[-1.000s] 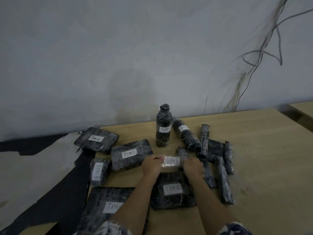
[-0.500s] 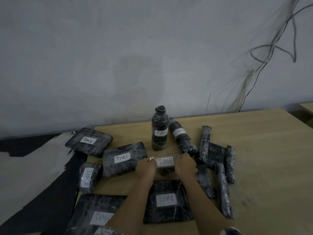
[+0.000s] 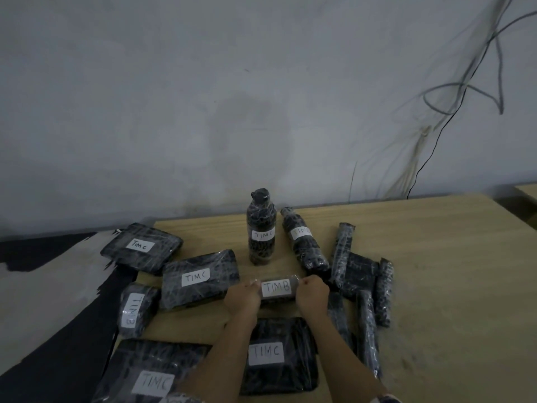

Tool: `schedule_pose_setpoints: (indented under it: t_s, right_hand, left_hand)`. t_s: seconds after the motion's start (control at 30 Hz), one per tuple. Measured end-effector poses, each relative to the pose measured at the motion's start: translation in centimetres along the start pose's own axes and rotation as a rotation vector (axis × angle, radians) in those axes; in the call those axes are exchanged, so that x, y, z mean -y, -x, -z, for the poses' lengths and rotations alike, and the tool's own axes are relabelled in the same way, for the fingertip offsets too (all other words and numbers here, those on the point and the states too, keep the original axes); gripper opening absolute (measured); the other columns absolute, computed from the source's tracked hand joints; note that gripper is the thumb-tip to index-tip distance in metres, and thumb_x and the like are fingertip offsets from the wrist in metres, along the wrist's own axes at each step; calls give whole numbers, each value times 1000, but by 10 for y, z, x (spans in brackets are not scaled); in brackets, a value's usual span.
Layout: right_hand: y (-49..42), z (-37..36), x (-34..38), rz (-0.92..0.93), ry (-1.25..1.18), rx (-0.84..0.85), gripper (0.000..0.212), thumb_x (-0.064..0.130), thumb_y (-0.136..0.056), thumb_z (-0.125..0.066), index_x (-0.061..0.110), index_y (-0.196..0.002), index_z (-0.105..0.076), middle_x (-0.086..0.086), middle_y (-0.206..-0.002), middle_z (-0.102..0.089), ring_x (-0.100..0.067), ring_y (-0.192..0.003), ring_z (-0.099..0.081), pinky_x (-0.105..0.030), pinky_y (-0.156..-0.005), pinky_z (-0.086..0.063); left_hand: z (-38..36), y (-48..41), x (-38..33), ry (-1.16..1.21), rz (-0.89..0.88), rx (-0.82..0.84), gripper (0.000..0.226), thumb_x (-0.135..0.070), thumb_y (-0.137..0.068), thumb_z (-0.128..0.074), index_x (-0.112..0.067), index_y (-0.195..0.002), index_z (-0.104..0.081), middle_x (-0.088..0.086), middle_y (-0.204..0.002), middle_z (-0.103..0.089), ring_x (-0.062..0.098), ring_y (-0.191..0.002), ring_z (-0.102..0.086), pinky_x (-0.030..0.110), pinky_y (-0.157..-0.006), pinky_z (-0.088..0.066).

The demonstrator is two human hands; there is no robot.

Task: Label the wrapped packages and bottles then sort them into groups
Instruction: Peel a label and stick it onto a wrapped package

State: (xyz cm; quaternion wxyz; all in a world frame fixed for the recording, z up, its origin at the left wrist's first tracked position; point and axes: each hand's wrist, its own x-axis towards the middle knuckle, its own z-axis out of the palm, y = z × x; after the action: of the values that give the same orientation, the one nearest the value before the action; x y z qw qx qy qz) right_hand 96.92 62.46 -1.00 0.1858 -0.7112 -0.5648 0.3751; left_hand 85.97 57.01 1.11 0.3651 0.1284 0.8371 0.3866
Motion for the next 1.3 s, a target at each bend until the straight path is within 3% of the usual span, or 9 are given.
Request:
schedule_pose_setpoints:
  t_s: [0.1,0.37,0.67,0.9,1.17,1.3]
  right_hand:
    - [-2,0,-2,-2,-2,4,30,22,-97,-49,-3,-86,-61,-14,-85,-60,-23,-72,-52,-28,-60,-41]
    - [9,1,0,25,21,-67,25,18,-98,-46,-2,-100,-61,-16,-104,-63,-29,-97,-59,-34,-77,-46]
    - [7,-2,-2,43,13,-89,33,32,-95,-51,0,-98,-60,-14,-100,-63,-26,-95,-59,-32,-77,-47]
    - [2,-5,-6,43,-5,-98,25,22,-96,-51,-1,-94,-60,-15,-97,-64,-27,-90,-60,-32,-73,-46]
    - [-5,-3,-6,-57,-106,-110,22,17,-92,-59,-2,-100,-67,-17,-98,-68,-27,-91,-63,-30,-74,-49]
    - [-6,1,-6,-103,-147,-107,21,16,-92,-60,2,-106,-68,-14,-106,-67,-28,-100,-61,-30,-80,-48]
  left_hand:
    - [-2,1,1,-5,2,-32,37,-32,-90,-61,0,-106,-67,16,-114,-64,31,-104,-59,32,-86,-47]
    - [-5,2,2,35,7,-106,33,-34,-85,-66,-4,-99,-72,12,-106,-69,26,-98,-62,26,-75,-42]
    - [-13,3,9,61,-95,-169,24,-28,-84,-68,-8,-94,-75,8,-96,-73,21,-87,-65,21,-72,-39]
    - [-15,-2,16,55,-131,-187,19,-26,-82,-71,-8,-84,-75,5,-86,-72,13,-73,-55,22,-69,-39]
    - [-12,-11,16,113,-44,-176,15,-20,-82,-71,-6,-77,-70,10,-87,-69,21,-80,-58,28,-76,-44]
    - [-11,-12,14,-98,-46,-171,20,-15,-92,-57,-3,-88,-72,14,-97,-70,27,-92,-63,28,-74,-46]
